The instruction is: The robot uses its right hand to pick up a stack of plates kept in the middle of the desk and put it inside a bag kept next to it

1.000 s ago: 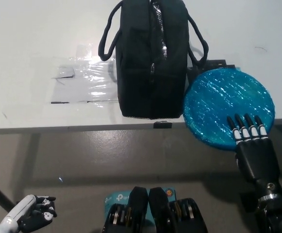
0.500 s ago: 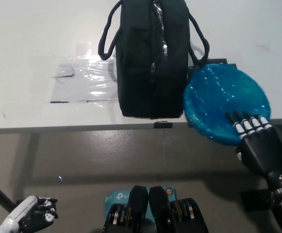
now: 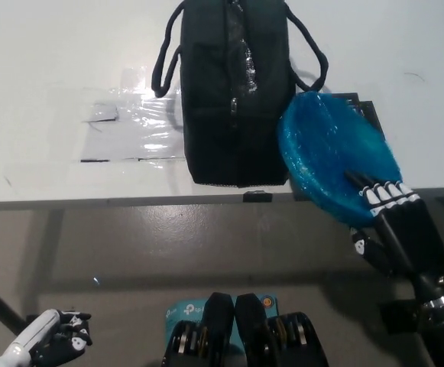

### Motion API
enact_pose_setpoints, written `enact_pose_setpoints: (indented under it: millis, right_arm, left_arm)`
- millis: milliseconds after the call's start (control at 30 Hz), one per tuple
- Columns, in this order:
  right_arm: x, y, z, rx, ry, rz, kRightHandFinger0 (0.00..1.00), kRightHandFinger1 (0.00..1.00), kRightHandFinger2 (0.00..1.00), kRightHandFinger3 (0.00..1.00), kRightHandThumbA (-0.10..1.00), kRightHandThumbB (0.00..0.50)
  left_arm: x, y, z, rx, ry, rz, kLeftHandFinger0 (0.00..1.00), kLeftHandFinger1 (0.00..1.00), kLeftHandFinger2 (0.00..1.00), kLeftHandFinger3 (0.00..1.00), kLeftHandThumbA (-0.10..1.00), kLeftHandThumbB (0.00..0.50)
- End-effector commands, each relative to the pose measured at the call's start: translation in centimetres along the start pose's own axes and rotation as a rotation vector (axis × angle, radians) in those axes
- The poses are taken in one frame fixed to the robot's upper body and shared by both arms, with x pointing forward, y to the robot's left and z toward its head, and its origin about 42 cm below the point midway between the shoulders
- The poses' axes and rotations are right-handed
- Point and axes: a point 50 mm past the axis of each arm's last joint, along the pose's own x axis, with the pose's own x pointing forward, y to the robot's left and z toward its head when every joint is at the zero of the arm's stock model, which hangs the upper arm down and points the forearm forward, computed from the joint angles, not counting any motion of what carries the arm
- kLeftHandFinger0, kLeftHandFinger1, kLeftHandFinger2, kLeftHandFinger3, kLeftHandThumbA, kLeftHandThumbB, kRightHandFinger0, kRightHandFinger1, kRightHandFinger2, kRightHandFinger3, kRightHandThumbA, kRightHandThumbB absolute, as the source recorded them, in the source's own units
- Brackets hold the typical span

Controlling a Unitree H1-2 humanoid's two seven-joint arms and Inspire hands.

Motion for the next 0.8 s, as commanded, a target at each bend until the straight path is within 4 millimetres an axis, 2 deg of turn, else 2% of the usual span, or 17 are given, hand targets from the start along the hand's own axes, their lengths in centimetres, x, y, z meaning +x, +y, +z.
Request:
enact_pose_setpoints:
  millis: [0, 67, 100, 133, 167, 200, 367, 400, 600, 767]
  right_arm:
    - [3.7, -6.3, 0.4, 0.575, 0.2, -0.184, 0.0, 0.13, 0.43, 0.18, -0.1, 0.269]
    - [3.7, -6.3, 0.4, 0.578, 0.202, -0.183, 0.0, 0.15, 0.48, 0.33, -0.1, 0.265]
    - [3.7, -6.3, 0.4, 0.58, 0.202, -0.182, 0.0, 0.15, 0.48, 0.34, -0.1, 0.265]
    - [3.7, -6.3, 0.4, 0.581, 0.203, -0.182, 0.0, 0.15, 0.48, 0.34, -0.1, 0.265]
    - [3.6, -7.6, -0.1, 0.824, 0.306, -0.275, 0.0, 0.09, 0.43, 0.31, -0.1, 0.221]
    - [3.5, -8.1, -0.3, 0.951, 0.347, -0.315, 0.0, 0.01, 0.35, 0.28, -0.1, 0.178]
    - [3.4, -8.3, -0.4, 0.992, 0.357, -0.32, 0.0, 0.0, 0.35, 0.28, -0.1, 0.17]
    - [3.2, -9.3, -0.5, 1.117, 0.369, -0.376, 0.0, 0.0, 0.32, 0.29, -0.1, 0.15]
    - [3.6, -10.2, -0.2, 1.144, 0.355, -0.394, 0.0, 0.0, 0.28, 0.25, -0.1, 0.162]
    - [3.8, -10.6, 0.0, 1.165, 0.316, -0.407, 0.0, 0.0, 0.29, 0.25, -0.1, 0.156]
  left_arm:
    - [-0.5, 1.7, 0.5, 0.061, -0.016, 0.019, 0.82, 0.84, 0.86, 0.87, -0.1, 0.18]
    - [-0.5, 1.7, 0.5, 0.061, -0.016, 0.019, 0.82, 0.84, 0.86, 0.87, -0.1, 0.181]
    - [-0.5, 1.7, 0.5, 0.061, -0.016, 0.019, 0.82, 0.84, 0.86, 0.87, -0.1, 0.181]
    - [-0.5, 1.7, 0.5, 0.061, -0.016, 0.019, 0.82, 0.84, 0.86, 0.87, -0.1, 0.181]
    - [-0.5, 1.4, 0.4, 0.051, -0.023, 0.016, 0.81, 0.83, 0.86, 0.86, -0.1, 0.179]
    - [-0.4, 1.2, 0.4, 0.044, -0.027, 0.015, 0.8, 0.82, 0.85, 0.85, -0.1, 0.184]
    - [-0.4, 1.2, 0.3, 0.042, -0.029, 0.016, 0.79, 0.82, 0.84, 0.84, -0.1, 0.184]
    - [-0.4, 1.5, 0.5, 0.063, -0.008, 0.02, 0.8, 0.83, 0.86, 0.87, -0.1, 0.185]
    - [-0.5, 1.6, 0.3, 0.051, -0.022, 0.017, 0.8, 0.82, 0.85, 0.86, -0.1, 0.184]
    - [-0.4, 1.6, 0.4, 0.045, -0.022, 0.016, 0.8, 0.82, 0.85, 0.86, -0.1, 0.178]
